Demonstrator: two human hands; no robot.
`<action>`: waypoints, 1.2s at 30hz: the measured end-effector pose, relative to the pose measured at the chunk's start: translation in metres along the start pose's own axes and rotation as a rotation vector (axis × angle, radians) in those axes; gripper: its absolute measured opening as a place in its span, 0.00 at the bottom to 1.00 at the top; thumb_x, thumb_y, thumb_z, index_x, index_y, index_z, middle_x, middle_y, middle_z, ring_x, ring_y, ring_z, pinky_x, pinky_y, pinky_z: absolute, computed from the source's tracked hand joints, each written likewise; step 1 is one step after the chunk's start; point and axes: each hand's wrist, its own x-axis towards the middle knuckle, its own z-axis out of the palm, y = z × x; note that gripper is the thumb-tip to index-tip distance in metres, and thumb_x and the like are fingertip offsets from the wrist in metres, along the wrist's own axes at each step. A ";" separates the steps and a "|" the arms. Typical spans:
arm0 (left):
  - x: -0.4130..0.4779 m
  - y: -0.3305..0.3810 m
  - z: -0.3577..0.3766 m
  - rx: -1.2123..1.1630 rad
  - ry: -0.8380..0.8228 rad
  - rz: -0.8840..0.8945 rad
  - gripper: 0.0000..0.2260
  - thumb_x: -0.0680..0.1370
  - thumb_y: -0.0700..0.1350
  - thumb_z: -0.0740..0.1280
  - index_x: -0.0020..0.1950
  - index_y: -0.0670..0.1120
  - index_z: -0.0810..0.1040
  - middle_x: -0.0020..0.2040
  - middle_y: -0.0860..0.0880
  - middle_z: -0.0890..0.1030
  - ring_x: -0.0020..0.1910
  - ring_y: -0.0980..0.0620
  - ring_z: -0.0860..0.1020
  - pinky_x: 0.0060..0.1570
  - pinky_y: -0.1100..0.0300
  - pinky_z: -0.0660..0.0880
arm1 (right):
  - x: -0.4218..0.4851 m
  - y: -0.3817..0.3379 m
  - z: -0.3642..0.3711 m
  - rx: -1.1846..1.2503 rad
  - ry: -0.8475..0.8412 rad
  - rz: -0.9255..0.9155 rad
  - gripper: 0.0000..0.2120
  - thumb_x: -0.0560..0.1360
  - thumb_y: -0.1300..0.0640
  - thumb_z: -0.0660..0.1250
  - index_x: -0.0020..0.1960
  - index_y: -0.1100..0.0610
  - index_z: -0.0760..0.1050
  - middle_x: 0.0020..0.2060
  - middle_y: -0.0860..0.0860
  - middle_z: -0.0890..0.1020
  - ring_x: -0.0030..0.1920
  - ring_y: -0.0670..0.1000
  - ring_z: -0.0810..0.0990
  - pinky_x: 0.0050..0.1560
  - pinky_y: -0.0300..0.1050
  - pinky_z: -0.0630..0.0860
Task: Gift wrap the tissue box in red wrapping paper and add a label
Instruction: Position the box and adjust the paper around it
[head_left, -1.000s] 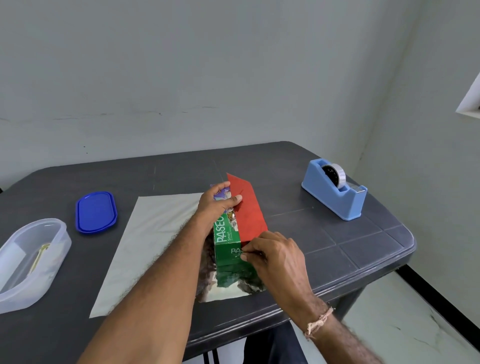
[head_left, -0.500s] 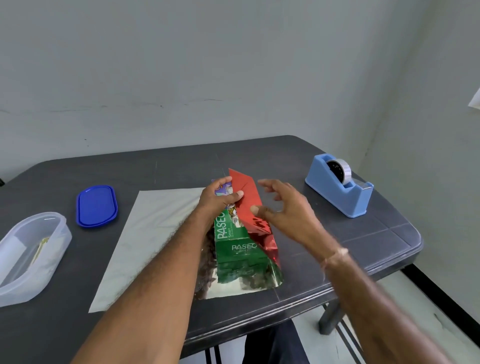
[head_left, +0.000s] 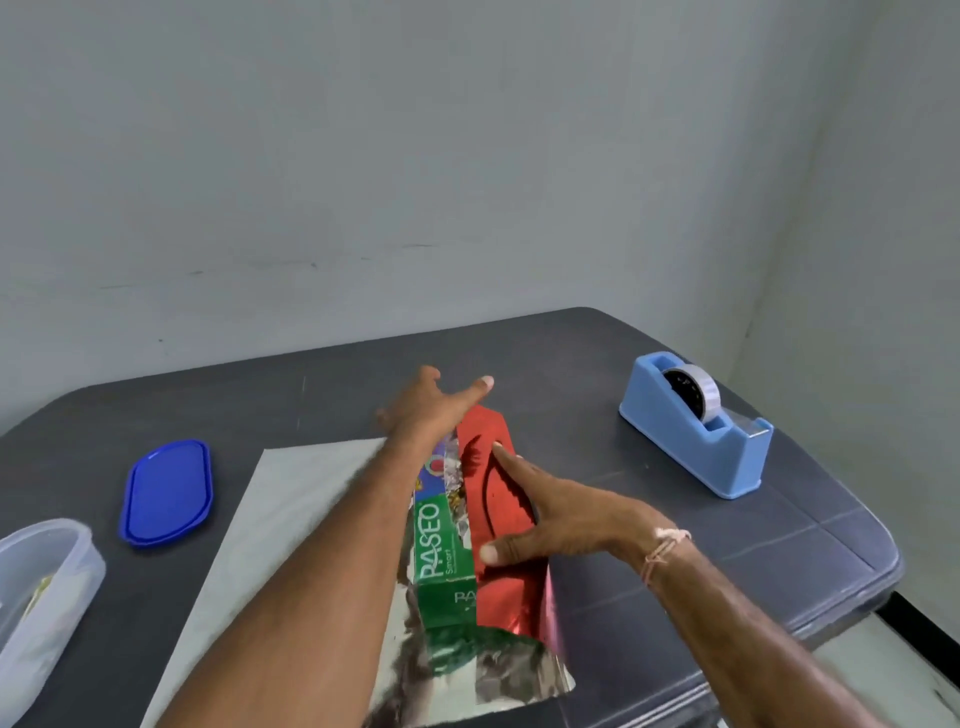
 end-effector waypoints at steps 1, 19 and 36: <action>0.008 0.008 0.002 0.044 -0.048 -0.022 0.50 0.64 0.79 0.65 0.77 0.50 0.66 0.76 0.47 0.72 0.75 0.42 0.70 0.75 0.38 0.60 | 0.001 0.001 0.001 -0.008 -0.009 -0.001 0.67 0.58 0.24 0.75 0.79 0.35 0.32 0.83 0.44 0.42 0.83 0.50 0.50 0.82 0.56 0.52; 0.059 0.022 0.024 -0.333 -0.326 -0.145 0.13 0.74 0.35 0.76 0.58 0.43 0.84 0.52 0.43 0.85 0.41 0.52 0.81 0.35 0.61 0.75 | -0.002 0.002 -0.001 -0.052 -0.060 0.021 0.61 0.65 0.26 0.73 0.74 0.29 0.25 0.80 0.41 0.32 0.83 0.57 0.52 0.80 0.67 0.51; 0.053 0.029 0.032 -0.096 -0.425 -0.188 0.35 0.70 0.65 0.76 0.70 0.46 0.76 0.68 0.42 0.77 0.62 0.43 0.76 0.56 0.51 0.73 | 0.004 0.006 0.004 -0.033 -0.055 0.013 0.62 0.60 0.22 0.71 0.70 0.25 0.23 0.80 0.40 0.32 0.82 0.57 0.54 0.79 0.69 0.51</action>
